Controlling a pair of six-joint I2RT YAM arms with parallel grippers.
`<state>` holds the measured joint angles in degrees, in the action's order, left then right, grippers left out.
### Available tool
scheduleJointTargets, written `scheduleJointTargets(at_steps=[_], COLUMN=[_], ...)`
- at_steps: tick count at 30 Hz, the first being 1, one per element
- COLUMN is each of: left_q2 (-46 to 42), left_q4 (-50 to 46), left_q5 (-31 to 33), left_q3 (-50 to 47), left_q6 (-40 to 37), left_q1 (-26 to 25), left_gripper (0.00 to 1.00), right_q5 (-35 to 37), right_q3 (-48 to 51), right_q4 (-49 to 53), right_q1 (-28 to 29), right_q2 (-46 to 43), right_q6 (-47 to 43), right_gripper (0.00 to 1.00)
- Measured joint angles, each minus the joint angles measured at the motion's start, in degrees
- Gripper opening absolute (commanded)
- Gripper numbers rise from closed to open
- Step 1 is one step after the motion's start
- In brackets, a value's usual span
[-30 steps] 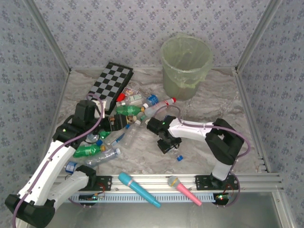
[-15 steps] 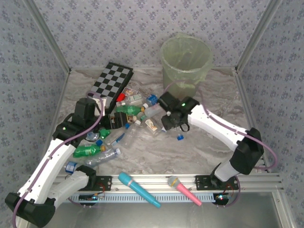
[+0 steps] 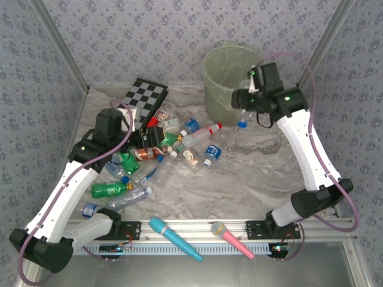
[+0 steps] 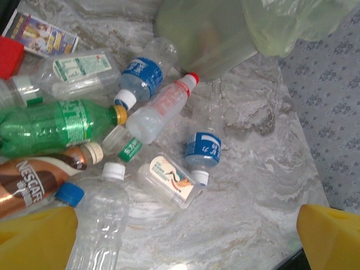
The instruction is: Put the plastic bottles in the bin
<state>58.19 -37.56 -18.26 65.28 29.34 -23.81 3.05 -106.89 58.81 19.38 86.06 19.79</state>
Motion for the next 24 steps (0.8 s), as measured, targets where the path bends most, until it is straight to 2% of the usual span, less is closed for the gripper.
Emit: scheduleJointTargets(at_steps=[5, 10, 17, 24], left_q2=[3.50, 5.77, 10.08, 11.76], left_q4=[0.33, 0.44, -0.28, -1.18], left_q5=[0.02, 0.02, 0.09, 0.96], left_q3=[4.74, 7.50, 11.15, 13.99], left_q6=[-0.92, -1.97, -3.63, -5.44], left_q1=[0.00, 0.00, 0.00, 0.00], left_gripper=[1.00, 1.00, 1.00, 1.00], right_q5=[-5.57, -9.16, -10.29, -10.38], right_q3=[-6.47, -11.56, -17.66, -28.79], right_q4=[-5.11, -11.89, -19.45, -19.58], right_q1=[-6.67, -9.84, -10.23, -9.05], right_q2=[3.19, 9.05, 19.21, 31.15], right_q6=[4.48, 9.66, 15.02, 16.70], right_gripper=[0.62, 0.62, 0.64, 0.64])
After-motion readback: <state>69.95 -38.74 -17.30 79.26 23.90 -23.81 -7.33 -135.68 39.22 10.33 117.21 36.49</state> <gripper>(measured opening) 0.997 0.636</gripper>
